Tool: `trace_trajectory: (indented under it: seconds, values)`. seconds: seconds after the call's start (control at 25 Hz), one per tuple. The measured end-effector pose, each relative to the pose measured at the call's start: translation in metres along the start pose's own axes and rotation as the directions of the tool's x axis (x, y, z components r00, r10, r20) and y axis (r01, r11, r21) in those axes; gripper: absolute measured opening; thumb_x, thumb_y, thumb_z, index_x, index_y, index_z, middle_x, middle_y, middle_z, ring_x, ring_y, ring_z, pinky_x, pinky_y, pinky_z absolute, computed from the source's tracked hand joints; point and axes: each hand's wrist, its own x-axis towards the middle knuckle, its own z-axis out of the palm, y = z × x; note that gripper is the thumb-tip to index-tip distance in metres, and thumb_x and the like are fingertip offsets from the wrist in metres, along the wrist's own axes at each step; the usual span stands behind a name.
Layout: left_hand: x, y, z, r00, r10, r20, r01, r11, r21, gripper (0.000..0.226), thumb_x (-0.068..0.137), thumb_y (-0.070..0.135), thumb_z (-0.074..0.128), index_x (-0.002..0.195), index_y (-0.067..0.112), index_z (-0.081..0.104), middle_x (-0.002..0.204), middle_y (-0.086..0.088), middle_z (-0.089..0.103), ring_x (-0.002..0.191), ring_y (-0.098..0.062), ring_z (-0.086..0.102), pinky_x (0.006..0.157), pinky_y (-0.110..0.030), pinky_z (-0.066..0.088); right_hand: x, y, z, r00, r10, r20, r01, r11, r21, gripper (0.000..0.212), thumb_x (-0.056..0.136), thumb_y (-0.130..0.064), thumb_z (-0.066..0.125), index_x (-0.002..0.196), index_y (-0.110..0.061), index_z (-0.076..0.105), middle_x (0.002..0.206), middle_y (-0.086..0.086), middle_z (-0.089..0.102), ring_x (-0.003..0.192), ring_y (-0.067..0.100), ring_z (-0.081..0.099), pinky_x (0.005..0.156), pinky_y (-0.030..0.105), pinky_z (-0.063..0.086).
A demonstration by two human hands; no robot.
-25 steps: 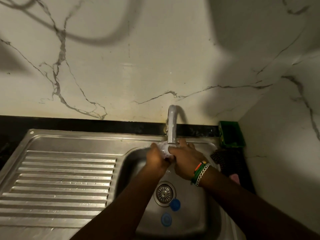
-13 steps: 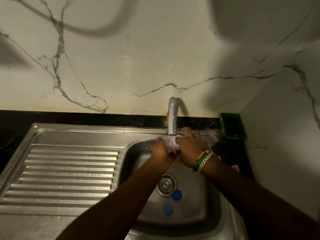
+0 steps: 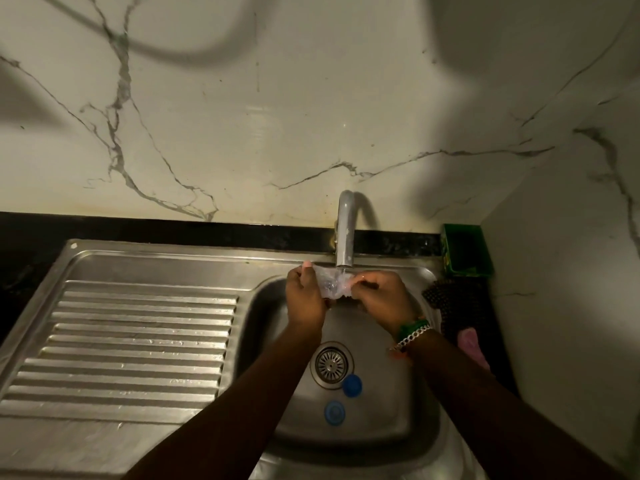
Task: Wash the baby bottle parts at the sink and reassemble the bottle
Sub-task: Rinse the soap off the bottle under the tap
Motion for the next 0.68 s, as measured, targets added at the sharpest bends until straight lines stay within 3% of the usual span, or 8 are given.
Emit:
trace_trajectory:
  seconds: [0.08,0.2,0.36,0.48,0.56,0.68]
  values:
    - [-0.004,-0.008,-0.012,0.974,0.225,0.01,-0.224,0.967,0.121,0.02,0.103,0.03,0.057,0.122,0.023,0.057,0.113,-0.002,0.067,0.102,-0.018,0.07,0.078,-0.027,0.061,0.008,0.017,0.004,0.979,0.18,-0.096,-0.163,0.973,0.164,0.014,0.094,0.0,0.058,0.093,-0.006,0.07,0.098,0.016,0.072,0.082,0.019,0.064,0.063,0.02,0.049]
    - [0.002,-0.024,-0.035,0.922,0.371,0.109,-0.386,0.864,0.324,0.044,0.091,0.023,0.075,0.131,0.02,0.055,0.121,0.002,0.062,0.108,-0.009,0.063,0.081,-0.016,0.055,0.032,0.035,0.012,0.978,0.046,-0.205,-0.046,0.999,0.002,0.019,0.096,0.001,0.056,0.103,-0.012,0.068,0.115,0.012,0.07,0.099,0.018,0.063,0.079,0.024,0.053]
    - [0.007,-0.039,-0.054,0.86,0.432,0.273,-0.51,0.753,0.416,0.063,0.082,0.026,0.084,0.137,0.022,0.054,0.126,0.006,0.061,0.115,-0.009,0.061,0.094,-0.037,0.057,0.07,0.016,0.017,0.971,-0.229,-0.074,0.191,0.92,-0.341,0.042,0.097,-0.011,0.059,0.138,-0.022,0.056,0.131,0.002,0.06,0.117,0.019,0.058,0.099,0.039,0.053]
    - [0.013,-0.036,-0.057,0.83,0.469,0.303,-0.558,0.701,0.444,0.064,0.08,0.029,0.086,0.136,0.022,0.056,0.127,0.005,0.064,0.116,-0.012,0.063,0.095,-0.046,0.057,0.096,0.017,0.022,0.965,-0.244,0.092,0.259,0.865,-0.43,0.034,0.095,-0.025,0.064,0.129,-0.027,0.065,0.129,0.008,0.063,0.113,0.023,0.061,0.098,0.044,0.054]
    - [0.014,-0.033,-0.056,0.826,0.48,0.297,-0.564,0.69,0.455,0.064,0.079,0.033,0.085,0.136,0.023,0.056,0.126,0.003,0.065,0.116,-0.014,0.064,0.094,-0.049,0.057,0.106,0.027,0.019,0.969,-0.244,0.03,0.222,0.82,-0.527,0.024,0.092,-0.028,0.065,0.116,-0.022,0.067,0.118,0.009,0.066,0.105,0.028,0.065,0.091,0.046,0.058]
    - [0.015,-0.035,-0.057,0.825,0.487,0.287,-0.563,0.66,0.497,0.064,0.08,0.034,0.084,0.137,0.023,0.056,0.127,0.001,0.065,0.117,-0.017,0.064,0.094,-0.049,0.057,0.104,0.032,0.011,0.938,-0.34,0.07,0.299,0.69,-0.659,0.038,0.089,-0.014,0.067,0.126,-0.017,0.061,0.12,0.012,0.066,0.11,0.03,0.062,0.088,0.045,0.058]
